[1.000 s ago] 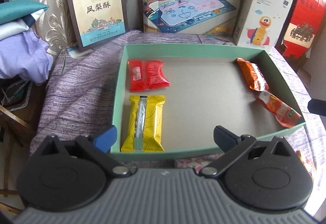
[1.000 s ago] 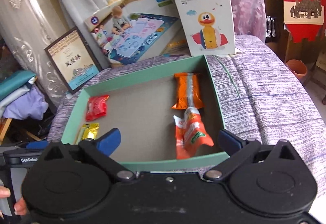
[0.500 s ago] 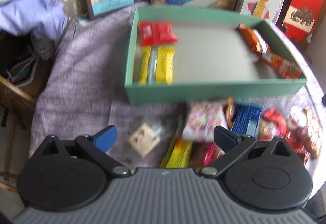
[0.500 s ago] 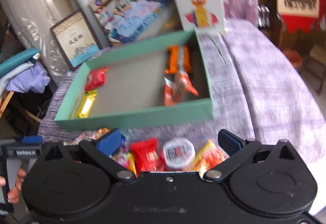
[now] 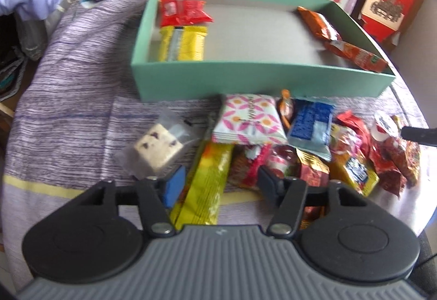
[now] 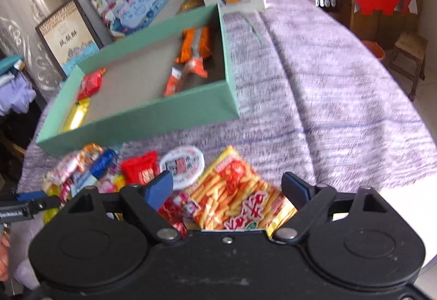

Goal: Organize snacks
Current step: 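Grasp the yellow-green strip with the left tool while the right tool grasps the spicy snack bag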

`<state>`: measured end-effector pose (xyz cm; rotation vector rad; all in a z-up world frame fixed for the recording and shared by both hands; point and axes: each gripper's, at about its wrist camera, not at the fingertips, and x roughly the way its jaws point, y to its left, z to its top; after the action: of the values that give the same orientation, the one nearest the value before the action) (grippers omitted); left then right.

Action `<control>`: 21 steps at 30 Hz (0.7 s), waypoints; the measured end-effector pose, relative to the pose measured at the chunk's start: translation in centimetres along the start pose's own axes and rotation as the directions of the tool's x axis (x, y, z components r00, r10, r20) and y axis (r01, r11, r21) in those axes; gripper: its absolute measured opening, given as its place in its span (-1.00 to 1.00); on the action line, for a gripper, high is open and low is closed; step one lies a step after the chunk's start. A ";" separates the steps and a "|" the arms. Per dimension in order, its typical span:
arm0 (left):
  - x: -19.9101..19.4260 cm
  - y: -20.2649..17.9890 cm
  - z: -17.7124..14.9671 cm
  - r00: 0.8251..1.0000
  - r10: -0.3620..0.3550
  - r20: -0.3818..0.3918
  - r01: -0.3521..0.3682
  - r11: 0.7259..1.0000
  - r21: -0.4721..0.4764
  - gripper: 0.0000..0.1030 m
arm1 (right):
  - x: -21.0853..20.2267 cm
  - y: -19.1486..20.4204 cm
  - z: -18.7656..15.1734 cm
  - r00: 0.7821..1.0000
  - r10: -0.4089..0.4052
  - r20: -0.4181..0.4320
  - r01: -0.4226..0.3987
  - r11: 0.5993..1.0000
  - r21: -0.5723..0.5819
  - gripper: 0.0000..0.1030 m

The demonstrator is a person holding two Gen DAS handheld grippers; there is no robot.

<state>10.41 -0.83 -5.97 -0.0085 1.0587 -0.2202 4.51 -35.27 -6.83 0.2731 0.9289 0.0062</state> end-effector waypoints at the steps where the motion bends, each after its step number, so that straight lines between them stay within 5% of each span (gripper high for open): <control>1: 0.0 0.0 -0.2 1.000 -0.008 -0.003 0.008 1.000 0.004 0.09 | 0.0 0.3 -0.4 1.000 0.002 -0.004 -0.002 1.000 -0.019 0.72; 9: 0.9 0.5 -0.8 0.999 0.014 -0.029 -0.014 1.000 0.011 0.02 | 0.0 3.2 -2.6 1.000 -0.020 -0.022 0.016 0.982 -0.189 0.67; 18: 2.7 -1.3 1.1 0.999 0.034 -0.013 -0.033 0.996 0.085 0.03 | 1.0 3.6 -2.4 0.998 -0.053 -0.017 0.049 0.982 -0.182 0.57; 20: 2.8 -1.4 1.3 1.000 0.027 -0.006 -0.027 0.995 0.097 -0.16 | 1.3 3.4 -2.3 0.998 -0.055 -0.017 0.051 0.983 -0.174 0.59; 21: 2.8 -1.5 1.2 1.000 0.024 -0.001 -0.024 0.994 0.104 -0.41 | 1.5 3.4 -2.3 0.998 -0.058 -0.018 0.054 0.983 -0.175 0.59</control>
<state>12.52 -2.93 -7.62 0.0985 1.0483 -0.2538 3.95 -31.28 -8.56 0.0846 0.9518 0.0392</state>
